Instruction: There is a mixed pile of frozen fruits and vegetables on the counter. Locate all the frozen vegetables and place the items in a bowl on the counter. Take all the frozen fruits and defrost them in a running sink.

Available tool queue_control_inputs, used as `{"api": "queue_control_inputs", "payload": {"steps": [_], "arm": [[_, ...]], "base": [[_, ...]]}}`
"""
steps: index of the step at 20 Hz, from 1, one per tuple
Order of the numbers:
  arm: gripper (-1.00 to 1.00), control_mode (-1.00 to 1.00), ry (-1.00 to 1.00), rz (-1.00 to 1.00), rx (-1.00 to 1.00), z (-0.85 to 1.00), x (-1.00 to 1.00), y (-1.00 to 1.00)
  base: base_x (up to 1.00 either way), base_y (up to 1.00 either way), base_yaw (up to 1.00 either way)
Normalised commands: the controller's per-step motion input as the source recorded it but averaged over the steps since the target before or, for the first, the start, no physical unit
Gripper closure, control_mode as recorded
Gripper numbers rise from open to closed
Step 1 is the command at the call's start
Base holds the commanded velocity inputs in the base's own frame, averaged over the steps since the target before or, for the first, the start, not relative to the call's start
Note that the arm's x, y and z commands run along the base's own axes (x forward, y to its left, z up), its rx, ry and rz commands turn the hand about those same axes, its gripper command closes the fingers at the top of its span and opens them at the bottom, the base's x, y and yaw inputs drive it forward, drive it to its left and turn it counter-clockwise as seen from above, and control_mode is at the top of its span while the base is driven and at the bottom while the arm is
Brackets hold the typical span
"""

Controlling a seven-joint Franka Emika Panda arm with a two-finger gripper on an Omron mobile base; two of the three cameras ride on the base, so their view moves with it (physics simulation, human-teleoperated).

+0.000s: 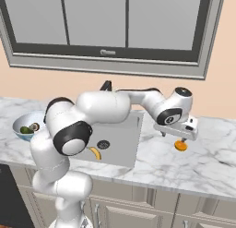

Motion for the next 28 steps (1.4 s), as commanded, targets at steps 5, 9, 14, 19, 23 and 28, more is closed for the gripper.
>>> {"api": "queue_control_inputs", "payload": {"steps": [5, 9, 14, 19, 23, 28], "arm": [[-1.0, -1.0, 0.1, 0.03, 0.0, -0.22, 0.53, -0.15], [-1.0, -1.0, 0.1, 0.08, 0.06, -0.3, 0.42, -0.24], [-1.0, -1.0, 0.06, 0.08, 0.09, -0.41, 0.19, -0.31], [-1.0, -1.0, 0.0, 0.09, 0.01, -0.31, 0.38, -0.03], [-1.0, -1.0, 0.0, 0.05, 0.0, -0.65, 0.05, 0.0], [-1.0, -1.0, -0.01, 0.04, 0.0, -0.46, 0.14, 0.11]], "base": [[0.0, 0.0, 0.0], [0.0, 0.0, 0.0], [0.0, 0.0, 0.0], [0.0, 0.0, 0.0], [0.0, 0.0, 0.0], [0.0, 0.0, 0.0]]}}
